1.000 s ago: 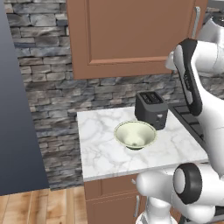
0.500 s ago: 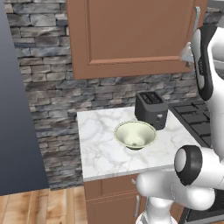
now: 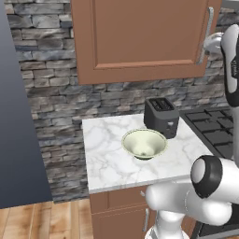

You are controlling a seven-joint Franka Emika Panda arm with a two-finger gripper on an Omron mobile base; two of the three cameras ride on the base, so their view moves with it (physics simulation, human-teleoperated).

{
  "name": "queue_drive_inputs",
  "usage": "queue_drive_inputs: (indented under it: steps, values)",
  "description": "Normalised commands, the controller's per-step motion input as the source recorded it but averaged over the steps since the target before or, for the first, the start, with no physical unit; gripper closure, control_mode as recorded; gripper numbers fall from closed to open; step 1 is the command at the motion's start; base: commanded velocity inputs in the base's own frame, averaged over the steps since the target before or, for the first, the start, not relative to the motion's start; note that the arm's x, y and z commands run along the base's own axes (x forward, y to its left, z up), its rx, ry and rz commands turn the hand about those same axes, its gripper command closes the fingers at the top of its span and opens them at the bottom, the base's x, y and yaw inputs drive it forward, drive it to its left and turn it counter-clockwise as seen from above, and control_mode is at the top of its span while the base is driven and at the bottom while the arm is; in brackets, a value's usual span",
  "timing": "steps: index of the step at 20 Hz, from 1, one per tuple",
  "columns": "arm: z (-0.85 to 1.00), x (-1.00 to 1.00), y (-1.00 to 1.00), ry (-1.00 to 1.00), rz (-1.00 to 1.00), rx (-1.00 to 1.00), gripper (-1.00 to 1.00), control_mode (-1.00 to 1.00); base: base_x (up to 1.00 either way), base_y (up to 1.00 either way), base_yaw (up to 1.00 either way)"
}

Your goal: Open the cabinet and setup a tea strainer by placing it in the bowl upright.

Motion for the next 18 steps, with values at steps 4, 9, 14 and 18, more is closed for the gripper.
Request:
queue_drive_inputs:
  steps: [4,9,14,18]
  values:
    - [0.25,0.10,-0.01,-0.36,0.07,0.00,-1.00,-1.00,0.00,0.00,0.00]
    - [0.05,0.18,-0.01,-0.05,0.00,-0.01,-1.00,-1.00,0.00,0.00,0.00]
    - [0.00,0.25,0.00,0.00,0.00,-0.04,-1.00,-1.00,0.00,0.00,0.00]
    - [0.00,0.41,-0.03,0.00,0.00,0.00,-1.00,-1.00,0.00,0.00,0.00]
